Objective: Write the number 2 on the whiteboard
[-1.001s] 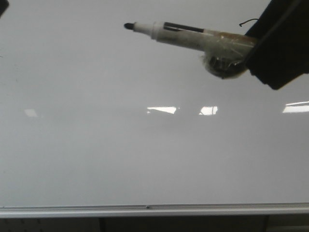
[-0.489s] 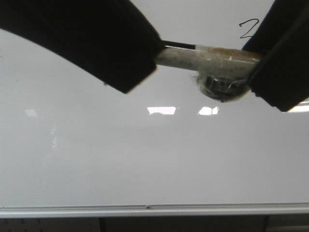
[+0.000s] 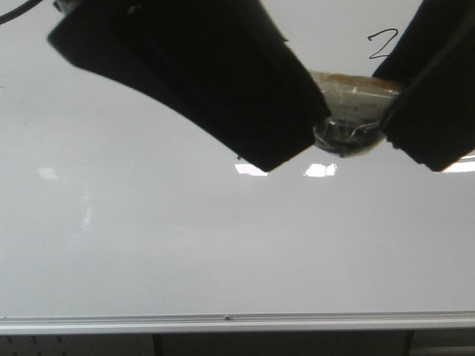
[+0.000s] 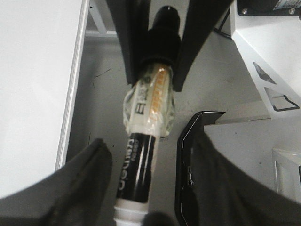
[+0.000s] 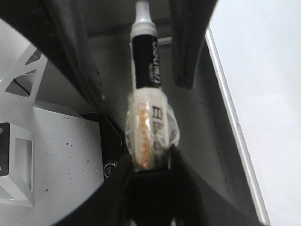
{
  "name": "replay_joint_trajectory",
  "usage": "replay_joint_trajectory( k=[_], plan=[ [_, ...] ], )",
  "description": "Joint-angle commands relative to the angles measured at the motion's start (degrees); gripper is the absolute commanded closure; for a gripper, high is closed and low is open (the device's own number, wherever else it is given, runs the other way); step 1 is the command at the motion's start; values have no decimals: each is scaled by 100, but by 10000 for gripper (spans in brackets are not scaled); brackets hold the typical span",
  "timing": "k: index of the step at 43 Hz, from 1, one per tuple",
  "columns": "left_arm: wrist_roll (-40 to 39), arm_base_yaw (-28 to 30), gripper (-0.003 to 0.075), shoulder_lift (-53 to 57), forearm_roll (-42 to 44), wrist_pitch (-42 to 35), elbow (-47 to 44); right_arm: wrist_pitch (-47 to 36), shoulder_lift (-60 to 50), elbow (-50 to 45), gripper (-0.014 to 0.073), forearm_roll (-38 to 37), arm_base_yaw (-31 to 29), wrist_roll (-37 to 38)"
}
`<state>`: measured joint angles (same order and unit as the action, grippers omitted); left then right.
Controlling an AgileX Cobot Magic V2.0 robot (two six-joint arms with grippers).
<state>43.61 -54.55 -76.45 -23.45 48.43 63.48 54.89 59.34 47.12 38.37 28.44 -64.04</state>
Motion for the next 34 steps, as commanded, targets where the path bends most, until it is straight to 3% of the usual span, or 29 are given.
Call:
replay_joint_trajectory(
  k=[1,10,15,19,23,27,34],
  plan=[
    [-5,-31,505,140,-184,-238,197,-114,-109,181,673,172,0,-78],
    [-5,-31,650,140,-184,-238,197,-114,-109,181,637,172,0,-78],
    [-5,-31,679,140,-184,-238,197,-114,-109,181,437,172,0,-78],
    [-15,-31,680,140,-173,-238,197,-118,-109,181,222,167,-6,-78],
    [-148,-31,680,140,57,-204,197,-118,-142,181,90,-3,-18,-20],
    [-503,36,680,153,456,-118,197,-125,-296,187,81,-502,-18,458],
    [-1470,299,679,151,1408,420,404,-134,-692,187,81,-1853,-18,2002]
  ],
)
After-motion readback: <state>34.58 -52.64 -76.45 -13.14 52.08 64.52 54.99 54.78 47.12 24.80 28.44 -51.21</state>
